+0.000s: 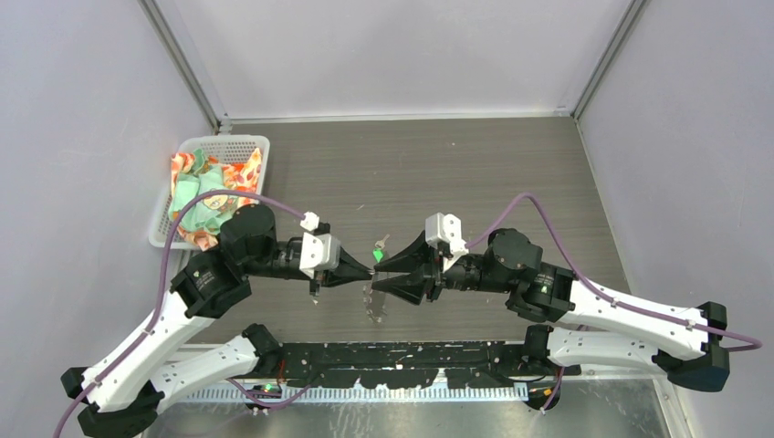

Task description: Put the keys on the keyring

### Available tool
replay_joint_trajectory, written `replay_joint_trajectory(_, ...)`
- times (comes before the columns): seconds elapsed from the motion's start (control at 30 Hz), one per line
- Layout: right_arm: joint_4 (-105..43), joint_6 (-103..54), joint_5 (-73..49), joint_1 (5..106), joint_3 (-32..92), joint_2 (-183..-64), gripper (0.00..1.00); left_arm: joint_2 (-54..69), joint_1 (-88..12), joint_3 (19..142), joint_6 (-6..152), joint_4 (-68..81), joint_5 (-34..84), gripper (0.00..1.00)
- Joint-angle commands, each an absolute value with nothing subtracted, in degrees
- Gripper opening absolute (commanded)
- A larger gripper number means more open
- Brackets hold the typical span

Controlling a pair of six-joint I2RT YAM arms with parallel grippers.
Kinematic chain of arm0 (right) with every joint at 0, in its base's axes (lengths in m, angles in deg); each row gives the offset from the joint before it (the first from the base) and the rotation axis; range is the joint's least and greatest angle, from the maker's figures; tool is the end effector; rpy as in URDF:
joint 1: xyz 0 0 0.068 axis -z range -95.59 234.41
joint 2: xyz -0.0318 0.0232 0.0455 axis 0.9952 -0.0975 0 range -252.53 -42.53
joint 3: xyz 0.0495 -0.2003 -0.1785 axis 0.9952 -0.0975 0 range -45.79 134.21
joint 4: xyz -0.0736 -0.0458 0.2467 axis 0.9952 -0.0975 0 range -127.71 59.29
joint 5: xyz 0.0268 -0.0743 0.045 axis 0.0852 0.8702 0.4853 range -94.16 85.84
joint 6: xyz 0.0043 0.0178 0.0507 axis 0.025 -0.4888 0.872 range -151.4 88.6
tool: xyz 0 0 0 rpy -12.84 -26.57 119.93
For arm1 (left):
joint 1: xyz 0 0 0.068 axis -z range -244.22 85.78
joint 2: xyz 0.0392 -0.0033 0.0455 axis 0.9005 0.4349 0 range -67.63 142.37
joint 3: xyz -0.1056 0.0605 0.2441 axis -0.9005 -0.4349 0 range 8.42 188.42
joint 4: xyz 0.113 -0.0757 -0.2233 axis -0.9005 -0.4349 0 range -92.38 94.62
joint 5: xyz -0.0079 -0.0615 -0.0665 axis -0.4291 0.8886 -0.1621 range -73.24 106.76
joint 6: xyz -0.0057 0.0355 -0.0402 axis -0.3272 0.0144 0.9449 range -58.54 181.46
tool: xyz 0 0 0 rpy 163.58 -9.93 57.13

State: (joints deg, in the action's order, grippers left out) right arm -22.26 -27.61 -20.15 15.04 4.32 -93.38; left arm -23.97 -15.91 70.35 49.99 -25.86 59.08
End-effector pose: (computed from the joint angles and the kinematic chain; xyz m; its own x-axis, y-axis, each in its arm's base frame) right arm 0.0635 0.1965 0.3896 -0.0187 0.1309 -0.9912 -0.9968 0.0748 0.0287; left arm 0.0760 -0.1212 0.4083 0.0590 0.1548 -0.9862 0.9980 -0.0310 0.0548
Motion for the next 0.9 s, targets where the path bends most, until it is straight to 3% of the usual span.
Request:
replay_joint_trajectory(0.0,-26.2,-28.9,-19.5,15.0,7.9,-91.9,0.44,-24.6,-15.7,72.8,35.2,-26.1,58.8,0.0)
replay_joint_trajectory(0.43,-44.3,-38.1,-13.7,15.0,17.1,-89.0,0.54,-25.1,-14.2,72.6,0.8,-34.9,57.2,0.0)
replay_joint_trajectory(0.77,-63.1,-42.7,-14.1,14.9,32.6,-102.9,0.55,-18.2,-13.5,79.4,21.4,-39.7,52.5,0.0)
replay_joint_trajectory(0.87,-66.9,-45.2,-14.3,14.9,35.5,-105.0,0.5,-17.6,-13.5,79.8,26.0,-41.2,53.0,0.0)
